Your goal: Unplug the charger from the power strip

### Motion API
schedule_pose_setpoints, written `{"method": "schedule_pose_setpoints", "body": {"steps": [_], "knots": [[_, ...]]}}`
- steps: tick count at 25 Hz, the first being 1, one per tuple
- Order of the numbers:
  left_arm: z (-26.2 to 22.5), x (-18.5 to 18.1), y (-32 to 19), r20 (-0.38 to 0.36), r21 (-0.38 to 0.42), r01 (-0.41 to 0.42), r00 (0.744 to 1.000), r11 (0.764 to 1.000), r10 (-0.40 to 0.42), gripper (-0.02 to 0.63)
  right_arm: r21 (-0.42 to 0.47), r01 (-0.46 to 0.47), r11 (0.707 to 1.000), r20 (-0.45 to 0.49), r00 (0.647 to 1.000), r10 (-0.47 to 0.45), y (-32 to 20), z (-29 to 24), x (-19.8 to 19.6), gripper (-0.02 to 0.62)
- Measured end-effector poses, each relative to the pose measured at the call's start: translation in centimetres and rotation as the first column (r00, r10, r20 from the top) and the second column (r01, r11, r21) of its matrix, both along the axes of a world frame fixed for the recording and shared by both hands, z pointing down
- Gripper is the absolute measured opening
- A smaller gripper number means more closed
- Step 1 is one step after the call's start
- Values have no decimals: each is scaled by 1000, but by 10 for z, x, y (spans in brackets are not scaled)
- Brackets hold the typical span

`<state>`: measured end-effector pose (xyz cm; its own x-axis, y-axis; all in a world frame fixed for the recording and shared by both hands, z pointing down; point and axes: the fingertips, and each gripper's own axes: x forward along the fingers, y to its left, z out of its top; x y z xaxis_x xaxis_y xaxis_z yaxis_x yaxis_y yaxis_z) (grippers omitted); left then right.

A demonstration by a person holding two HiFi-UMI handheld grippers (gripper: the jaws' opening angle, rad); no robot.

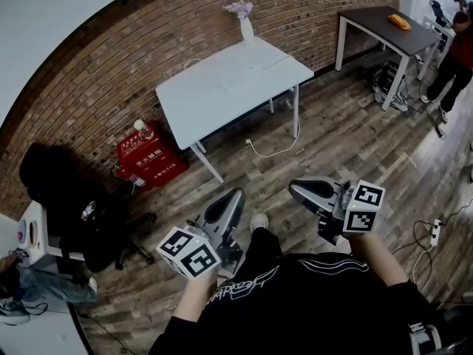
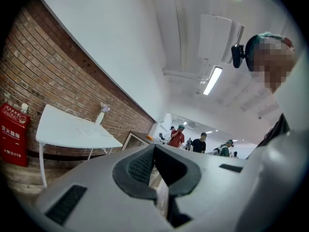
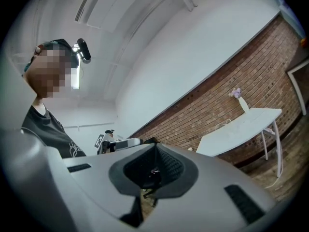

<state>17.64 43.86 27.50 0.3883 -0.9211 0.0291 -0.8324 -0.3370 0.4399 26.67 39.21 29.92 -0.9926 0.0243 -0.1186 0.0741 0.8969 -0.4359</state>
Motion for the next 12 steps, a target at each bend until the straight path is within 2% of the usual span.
{"method": "schedule_pose_setpoints", "body": {"steps": [6,12], "knots": [[13,-60,-67,-2,-26,-17,1000,1000,17,5,-22,-34,999,-24,999,33,-65,11,-55,0],[40,-155,-149,-38,-98,-14,999,995,10,5,-80,-72,994,-85,994,65,-145,36,-138,0]]}}
